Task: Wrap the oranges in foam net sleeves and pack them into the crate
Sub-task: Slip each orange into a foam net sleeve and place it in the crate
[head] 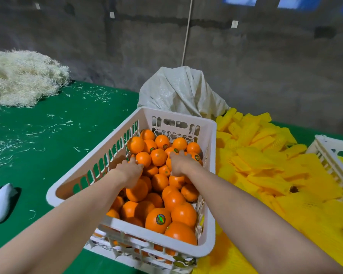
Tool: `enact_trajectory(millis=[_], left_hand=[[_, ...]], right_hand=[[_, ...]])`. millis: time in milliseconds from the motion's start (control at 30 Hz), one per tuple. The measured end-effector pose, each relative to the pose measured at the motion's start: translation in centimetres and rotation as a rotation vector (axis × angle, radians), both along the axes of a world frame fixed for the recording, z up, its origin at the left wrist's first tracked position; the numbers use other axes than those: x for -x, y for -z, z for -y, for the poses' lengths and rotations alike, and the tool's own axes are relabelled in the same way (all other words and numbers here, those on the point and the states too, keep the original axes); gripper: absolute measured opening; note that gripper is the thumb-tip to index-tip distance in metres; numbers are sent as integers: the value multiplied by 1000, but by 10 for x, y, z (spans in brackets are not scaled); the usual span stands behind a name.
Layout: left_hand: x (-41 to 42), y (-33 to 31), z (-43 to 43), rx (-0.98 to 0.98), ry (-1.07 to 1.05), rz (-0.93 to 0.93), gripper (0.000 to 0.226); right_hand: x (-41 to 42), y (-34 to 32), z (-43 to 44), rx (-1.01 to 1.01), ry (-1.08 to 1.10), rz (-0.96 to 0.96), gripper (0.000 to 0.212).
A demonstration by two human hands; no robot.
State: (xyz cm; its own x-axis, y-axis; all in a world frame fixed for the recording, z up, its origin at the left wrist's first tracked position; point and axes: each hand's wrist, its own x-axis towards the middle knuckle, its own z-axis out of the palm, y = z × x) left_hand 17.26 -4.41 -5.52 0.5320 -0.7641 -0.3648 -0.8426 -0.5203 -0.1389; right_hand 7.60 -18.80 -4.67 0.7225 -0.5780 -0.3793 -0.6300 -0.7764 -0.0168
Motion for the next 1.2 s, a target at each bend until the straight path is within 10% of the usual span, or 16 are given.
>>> enact_trajectory(millis=[167,933,1067,1200], left_hand=[[-11,16,0,49,-88,-31,75],[-7,-14,-7,324,-19,-337,67],[-11,-20,-19,-20,-74,-562,71],[-15,-18,-18,175,-139,-435,59]], right_hand=[[-18,9,30,-2,213,-50,97],[-33,18,52,-196,58,-71,107],[-25,-7,36,-334,-37,-48,92],[2,-27,17,-479,-201,-35,35]])
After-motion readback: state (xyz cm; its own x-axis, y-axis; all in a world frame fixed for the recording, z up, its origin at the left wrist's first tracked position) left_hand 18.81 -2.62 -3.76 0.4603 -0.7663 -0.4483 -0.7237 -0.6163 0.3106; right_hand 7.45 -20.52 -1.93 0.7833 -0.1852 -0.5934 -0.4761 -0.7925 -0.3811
